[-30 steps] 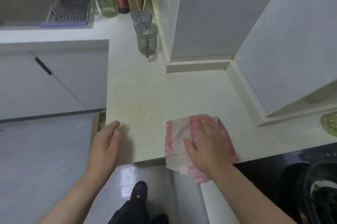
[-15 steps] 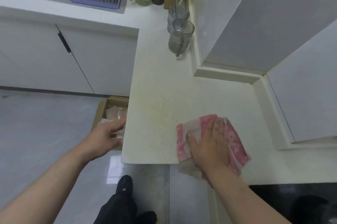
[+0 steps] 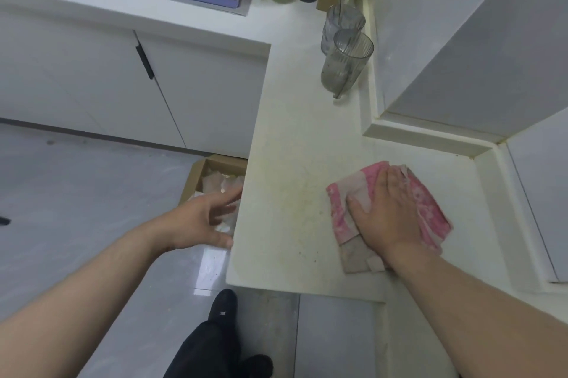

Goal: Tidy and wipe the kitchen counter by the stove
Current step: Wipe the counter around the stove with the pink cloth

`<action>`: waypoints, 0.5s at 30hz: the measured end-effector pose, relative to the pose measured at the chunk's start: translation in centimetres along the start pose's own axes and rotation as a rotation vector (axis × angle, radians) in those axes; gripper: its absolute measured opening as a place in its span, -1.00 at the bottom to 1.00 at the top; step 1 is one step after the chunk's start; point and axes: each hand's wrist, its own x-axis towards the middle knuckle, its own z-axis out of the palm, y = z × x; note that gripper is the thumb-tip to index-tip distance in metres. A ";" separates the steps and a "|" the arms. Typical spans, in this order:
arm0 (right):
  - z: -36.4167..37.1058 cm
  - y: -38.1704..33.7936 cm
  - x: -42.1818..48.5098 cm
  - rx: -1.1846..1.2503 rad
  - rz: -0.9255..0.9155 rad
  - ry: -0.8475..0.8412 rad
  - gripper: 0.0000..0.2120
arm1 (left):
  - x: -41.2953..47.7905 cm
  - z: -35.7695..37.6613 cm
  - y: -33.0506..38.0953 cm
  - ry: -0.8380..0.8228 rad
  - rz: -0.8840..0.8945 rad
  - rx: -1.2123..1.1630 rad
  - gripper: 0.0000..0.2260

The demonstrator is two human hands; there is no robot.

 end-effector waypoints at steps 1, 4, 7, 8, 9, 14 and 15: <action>0.1 0.1 0.1 0.005 -0.002 0.005 -0.11 | 0.2 0.3 -0.2 0.046 0.022 -0.196 -0.36; 0.3 0.3 0.0 0.006 -0.003 0.023 -0.10 | 1.6 2.2 0.0 0.449 -0.014 -0.547 -0.71; 0.7 0.4 -0.1 0.005 -0.004 0.038 -0.06 | 3.7 3.4 1.5 0.547 -0.003 -0.598 -0.67; 0.7 0.4 -0.1 0.003 -0.005 0.041 -0.04 | 4.5 3.5 2.0 0.533 -0.003 -0.599 -0.65; 0.8 0.5 0.0 0.003 -0.005 0.045 -0.03 | 5.1 3.7 2.8 0.510 0.008 -0.590 -0.66; 0.9 0.6 0.1 0.025 -0.006 0.053 -0.02 | 6.3 4.1 4.4 0.481 0.036 -0.640 -0.71; 0.9 0.6 0.0 0.031 -0.006 0.053 -0.02 | 6.3 4.1 4.1 0.460 0.042 -0.638 -0.69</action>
